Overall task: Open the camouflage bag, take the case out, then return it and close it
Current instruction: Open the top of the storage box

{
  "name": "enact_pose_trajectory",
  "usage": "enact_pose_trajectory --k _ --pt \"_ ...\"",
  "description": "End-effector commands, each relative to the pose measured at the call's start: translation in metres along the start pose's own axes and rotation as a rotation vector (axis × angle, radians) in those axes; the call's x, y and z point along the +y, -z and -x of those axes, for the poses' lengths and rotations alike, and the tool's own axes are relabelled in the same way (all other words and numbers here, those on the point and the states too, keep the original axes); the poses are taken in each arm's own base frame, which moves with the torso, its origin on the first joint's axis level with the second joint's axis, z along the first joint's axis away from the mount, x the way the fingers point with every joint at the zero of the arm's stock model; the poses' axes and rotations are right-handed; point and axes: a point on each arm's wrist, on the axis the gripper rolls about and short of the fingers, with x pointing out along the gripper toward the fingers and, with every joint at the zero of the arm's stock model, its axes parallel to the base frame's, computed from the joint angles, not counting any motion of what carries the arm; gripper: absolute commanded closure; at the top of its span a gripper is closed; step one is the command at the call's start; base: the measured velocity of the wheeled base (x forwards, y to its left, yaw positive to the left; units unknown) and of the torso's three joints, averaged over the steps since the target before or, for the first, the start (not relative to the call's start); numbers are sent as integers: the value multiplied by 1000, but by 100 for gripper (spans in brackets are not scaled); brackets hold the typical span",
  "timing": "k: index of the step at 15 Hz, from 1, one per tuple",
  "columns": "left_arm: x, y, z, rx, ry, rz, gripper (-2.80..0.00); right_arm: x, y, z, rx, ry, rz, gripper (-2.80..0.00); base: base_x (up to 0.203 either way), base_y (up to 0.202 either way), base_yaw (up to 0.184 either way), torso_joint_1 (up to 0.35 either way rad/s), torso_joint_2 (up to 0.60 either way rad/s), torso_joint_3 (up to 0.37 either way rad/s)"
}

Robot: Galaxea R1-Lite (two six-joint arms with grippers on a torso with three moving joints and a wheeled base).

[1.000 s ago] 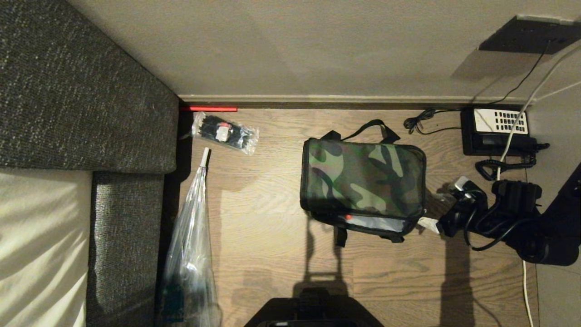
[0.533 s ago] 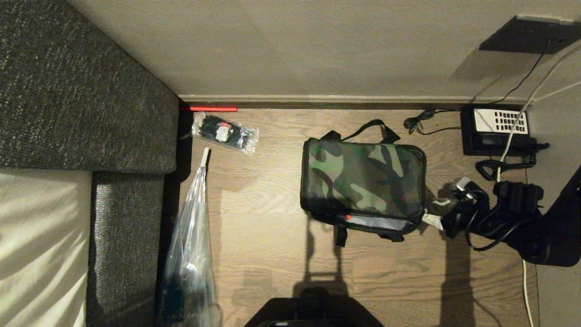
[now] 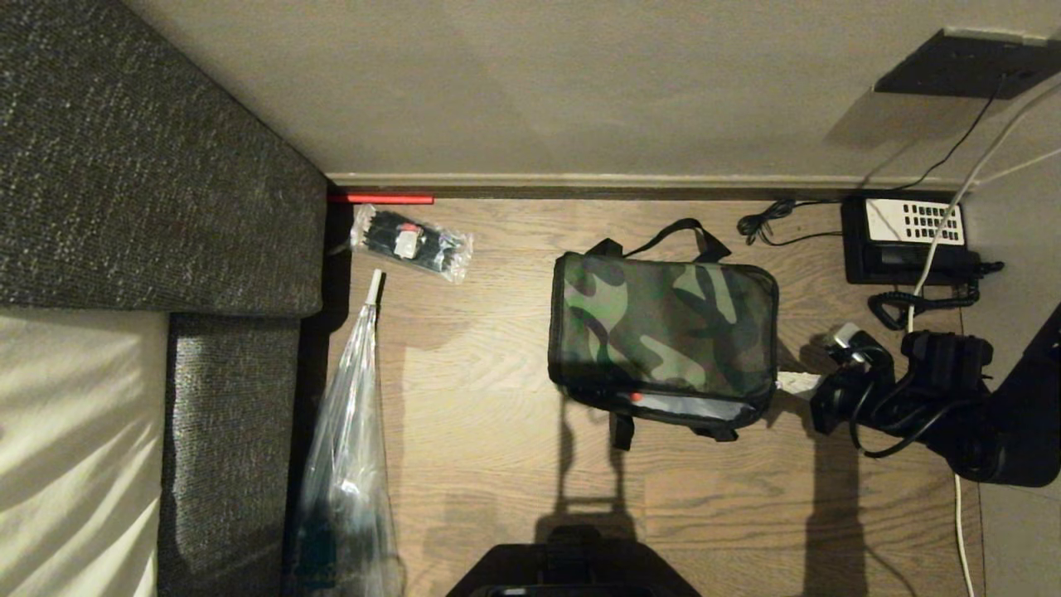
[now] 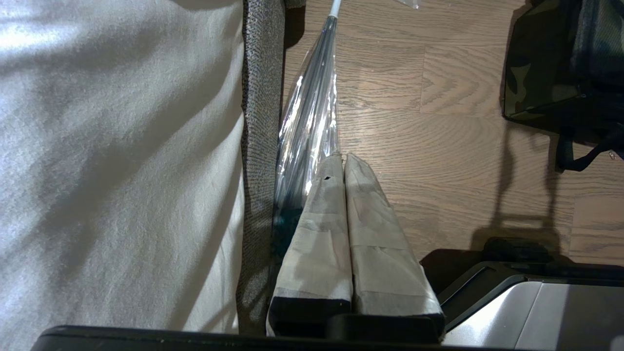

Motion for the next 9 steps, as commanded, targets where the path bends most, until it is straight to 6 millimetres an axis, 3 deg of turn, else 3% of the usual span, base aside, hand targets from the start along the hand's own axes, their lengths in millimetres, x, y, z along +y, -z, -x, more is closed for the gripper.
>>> enact_pose_trajectory --k 1,6,7,9 --pt "0 0 0 0 -1 1 0 0 -1 0 -9 -1 11 0 0 0 0 0 0 0" --pt "0 0 0 0 -1 1 0 4 0 4 4 -2 22 0 0 0 0 0 0 0" --pt "0 0 0 0 -1 1 0 4 -3 5 8 11 28 -280 0 0 0 0 0 0" --pt "0 0 0 0 -1 1 0 4 -3 7 57 39 -18 -280 0 0 0 0 0 0"
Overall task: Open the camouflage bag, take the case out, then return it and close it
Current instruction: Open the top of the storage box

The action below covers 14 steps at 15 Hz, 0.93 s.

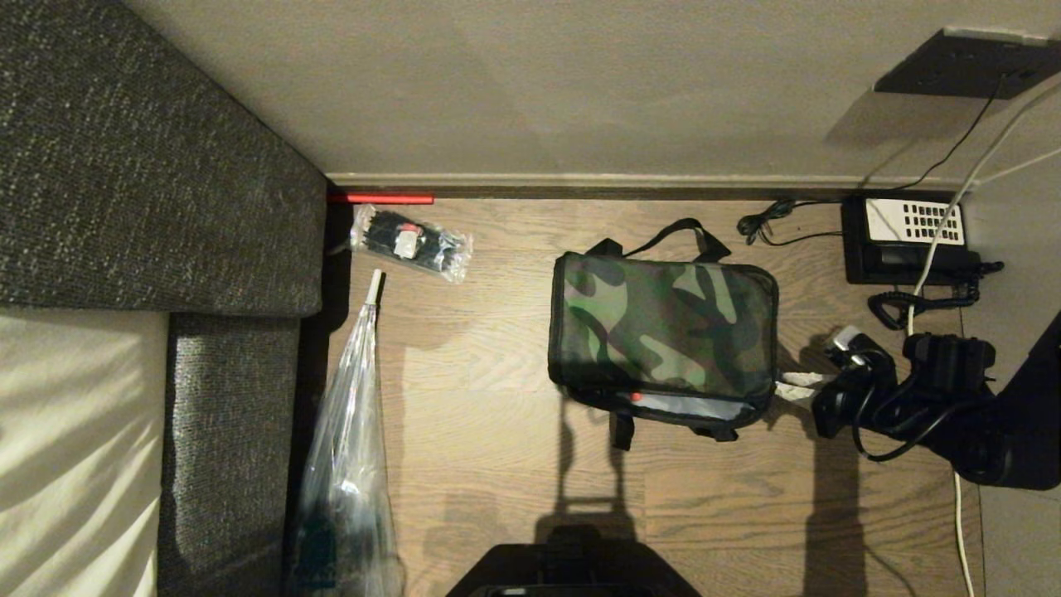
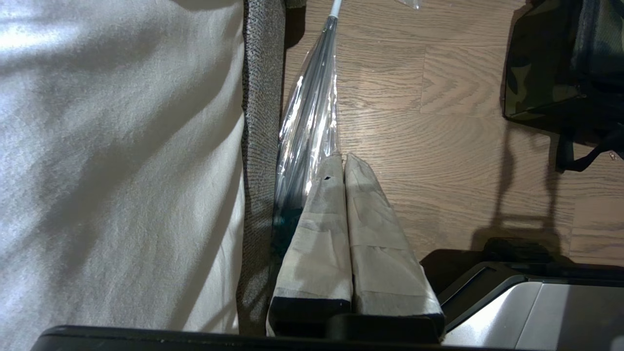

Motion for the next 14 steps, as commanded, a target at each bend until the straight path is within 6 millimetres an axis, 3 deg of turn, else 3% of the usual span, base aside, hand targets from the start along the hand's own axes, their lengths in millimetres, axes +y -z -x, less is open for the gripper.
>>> enact_pose_trajectory --k 1,4,6,8,12,14 --pt "0 0 0 0 0 1 0 -1 -4 4 12 2 -73 -280 0 0 0 0 0 0" --pt "0 0 0 0 0 1 0 -7 -12 3 -14 20 -441 -280 0 0 0 0 0 0" --pt "0 0 0 0 0 1 0 -10 -17 3 0 81 -595 -280 0 0 0 0 0 0" --pt "0 0 0 0 0 1 0 -6 -20 4 61 122 -577 -280 0 0 0 0 0 0" --pt "0 0 0 0 0 1 0 -2 -21 14 143 98 -362 -280 0 0 0 0 0 0" --pt "0 0 0 0 0 1 0 -7 -26 26 161 103 -374 -280 0 0 0 0 0 0"
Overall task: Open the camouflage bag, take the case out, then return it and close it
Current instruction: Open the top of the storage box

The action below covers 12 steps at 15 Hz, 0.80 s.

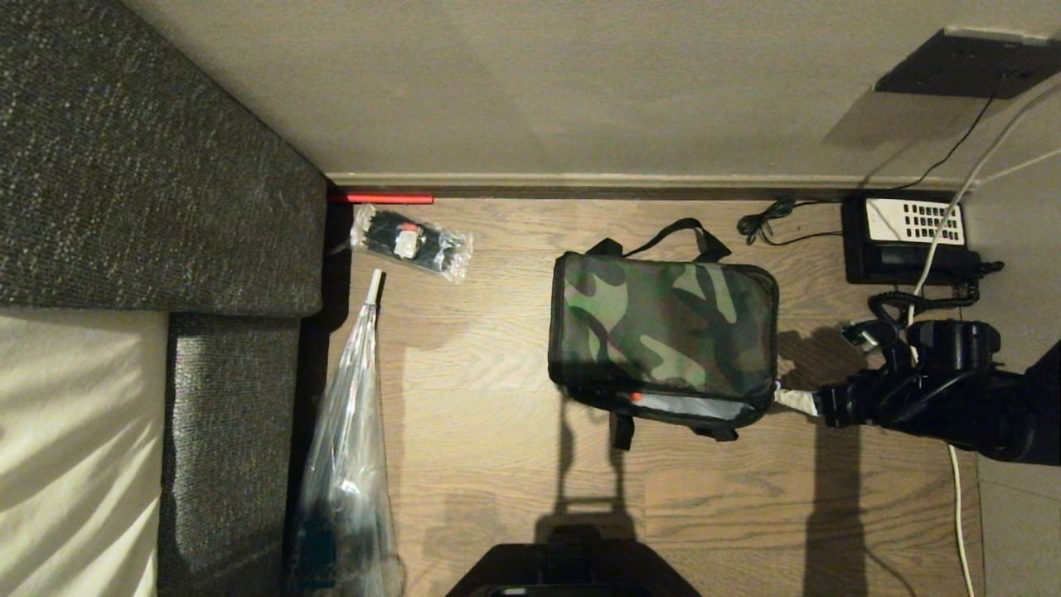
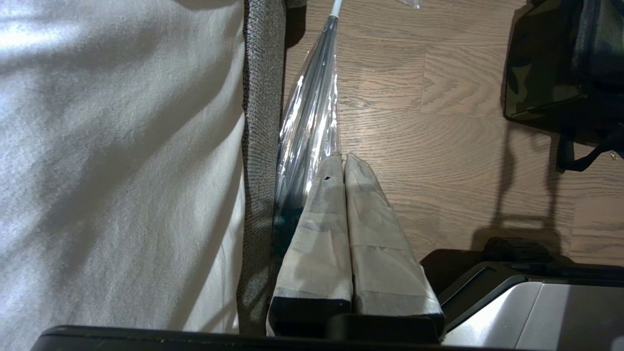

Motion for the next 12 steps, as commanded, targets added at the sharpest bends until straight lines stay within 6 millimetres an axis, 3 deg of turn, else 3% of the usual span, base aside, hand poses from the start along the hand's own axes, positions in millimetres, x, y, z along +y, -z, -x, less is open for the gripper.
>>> enact_pose_trajectory --k 1,4,12 --pt "0 0 0 0 -1 1 0 -2 -2 13 17 -5 -32 -280 0 0 0 0 0 0" --pt "0 0 0 0 -1 1 0 1 -2 19 97 -39 -133 -280 0 0 0 0 0 0" --pt "0 0 0 0 -1 1 0 6 -57 6 22 -113 -944 -280 0 0 0 0 0 0"
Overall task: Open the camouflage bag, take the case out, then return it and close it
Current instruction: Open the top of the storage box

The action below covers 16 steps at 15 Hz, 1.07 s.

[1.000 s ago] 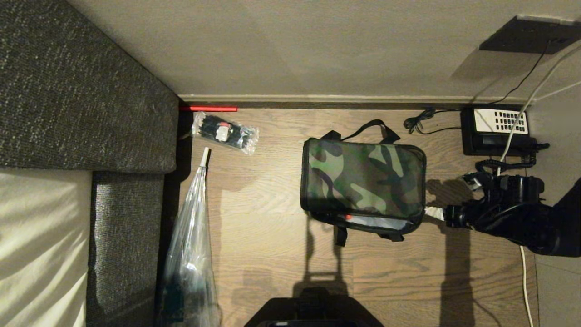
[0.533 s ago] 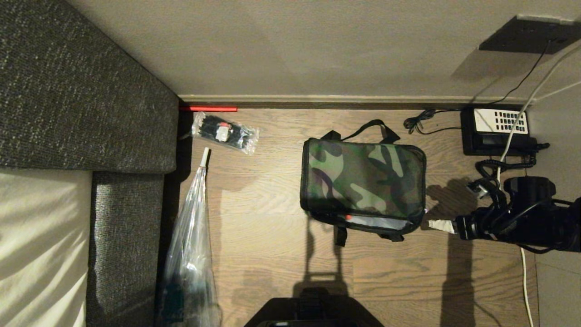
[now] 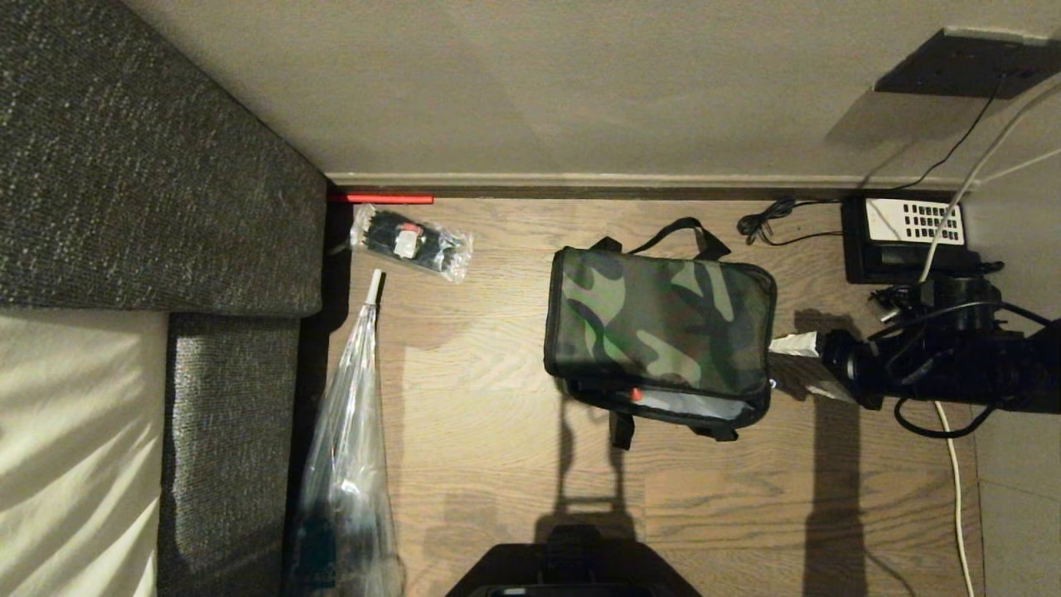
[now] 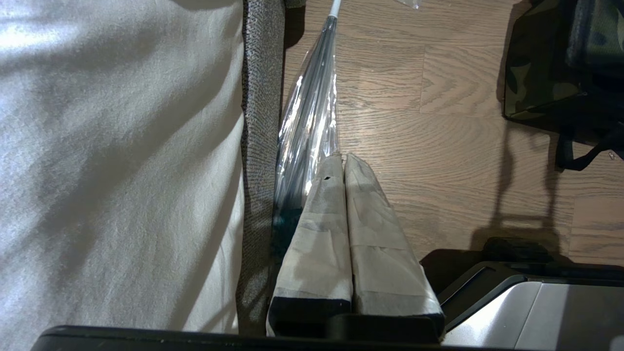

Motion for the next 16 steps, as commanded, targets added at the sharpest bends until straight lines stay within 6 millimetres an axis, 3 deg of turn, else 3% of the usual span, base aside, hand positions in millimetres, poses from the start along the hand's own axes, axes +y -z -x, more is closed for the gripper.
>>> enact_pose_trajectory --k 1,9,16 --pt "0 0 0 0 -1 1 0 10 -12 -3 -21 -39 -242 -280 0 0 0 0 0 0" --pt "0 0 0 0 -1 1 0 8 -9 -8 26 17 -743 -280 0 0 0 0 0 0" --pt "0 0 0 0 -1 1 0 20 4 -2 -3 161 -773 -280 0 0 0 0 0 0"
